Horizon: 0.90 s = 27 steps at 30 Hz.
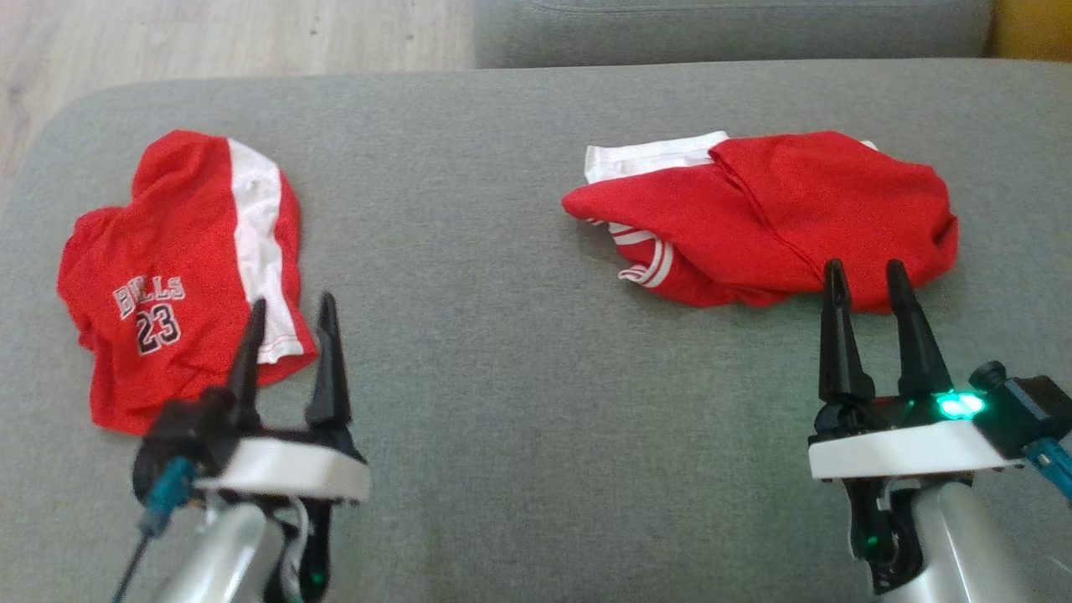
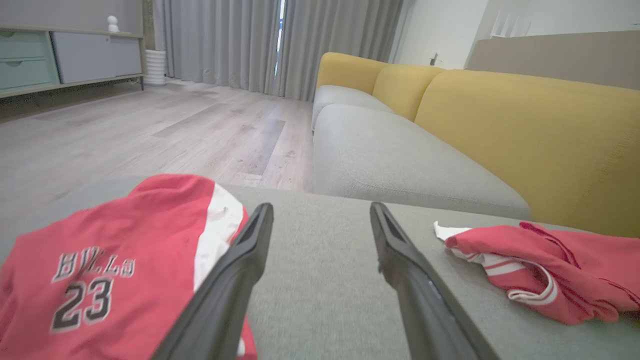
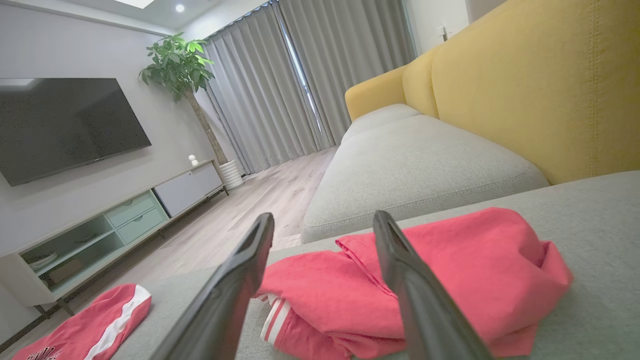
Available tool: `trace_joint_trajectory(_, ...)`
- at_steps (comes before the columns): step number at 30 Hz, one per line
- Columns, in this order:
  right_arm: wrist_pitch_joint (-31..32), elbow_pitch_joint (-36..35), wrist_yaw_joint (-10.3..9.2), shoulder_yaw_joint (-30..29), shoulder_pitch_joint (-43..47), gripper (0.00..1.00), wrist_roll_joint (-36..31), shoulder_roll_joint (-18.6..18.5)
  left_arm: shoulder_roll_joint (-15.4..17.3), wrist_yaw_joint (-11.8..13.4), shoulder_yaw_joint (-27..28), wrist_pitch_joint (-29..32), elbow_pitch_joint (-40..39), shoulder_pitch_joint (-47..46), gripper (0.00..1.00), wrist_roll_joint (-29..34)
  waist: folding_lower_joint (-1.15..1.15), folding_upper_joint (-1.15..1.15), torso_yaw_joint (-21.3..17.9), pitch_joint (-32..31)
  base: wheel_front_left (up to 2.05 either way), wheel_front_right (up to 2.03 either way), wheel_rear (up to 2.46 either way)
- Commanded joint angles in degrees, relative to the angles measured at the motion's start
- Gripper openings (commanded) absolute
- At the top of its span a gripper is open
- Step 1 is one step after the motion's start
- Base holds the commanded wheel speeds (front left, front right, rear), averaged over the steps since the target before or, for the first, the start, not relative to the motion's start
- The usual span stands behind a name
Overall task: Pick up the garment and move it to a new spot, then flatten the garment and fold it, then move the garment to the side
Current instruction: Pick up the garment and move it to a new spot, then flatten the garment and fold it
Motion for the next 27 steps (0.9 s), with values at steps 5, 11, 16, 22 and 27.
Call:
trace_joint_trajectory(5,-0.6,-0.7,0.44,0.6,-1.0,1.0,-1.7,-0.2,-3.6,-2.2,5.6,-0.5,-2.9,-0.1,1.0,4.8,0.01,0.0,2.3,0.3,0.0,0.0,0.0)
trace_joint_trajectory(11,-0.6,2.0,0.44,0.0,-3.4,1.0,-5.6,-0.2,-6.4,-5.4,6.7,-0.5,-1.6,-0.6,1.0,7.8,0.01,0.0,4.3,1.0,0.0,0.0,0.0)
trace_joint_trajectory(16,1.5,9.8,0.44,-3.3,-10.6,1.0,-13.7,-0.2,-8.7,-7.5,7.1,-0.5,-0.1,-0.4,1.0,9.1,0.01,0.0,5.9,2.2,0.0,0.0,0.0)
trace_joint_trajectory(22,9.8,19.4,0.44,-7.8,-22.8,1.0,-25.5,-0.2,-12.0,-10.0,7.2,-0.5,1.4,-1.4,1.0,10.7,0.01,0.0,8.7,4.6,0.0,0.0,0.0)
trace_joint_trajectory(27,14.4,26.4,0.44,-14.3,-30.6,1.0,-34.7,-0.2,-14.2,-12.0,7.6,-0.5,2.8,-2.3,1.0,11.9,0.01,0.0,11.5,6.6,0.0,0.0,0.0)
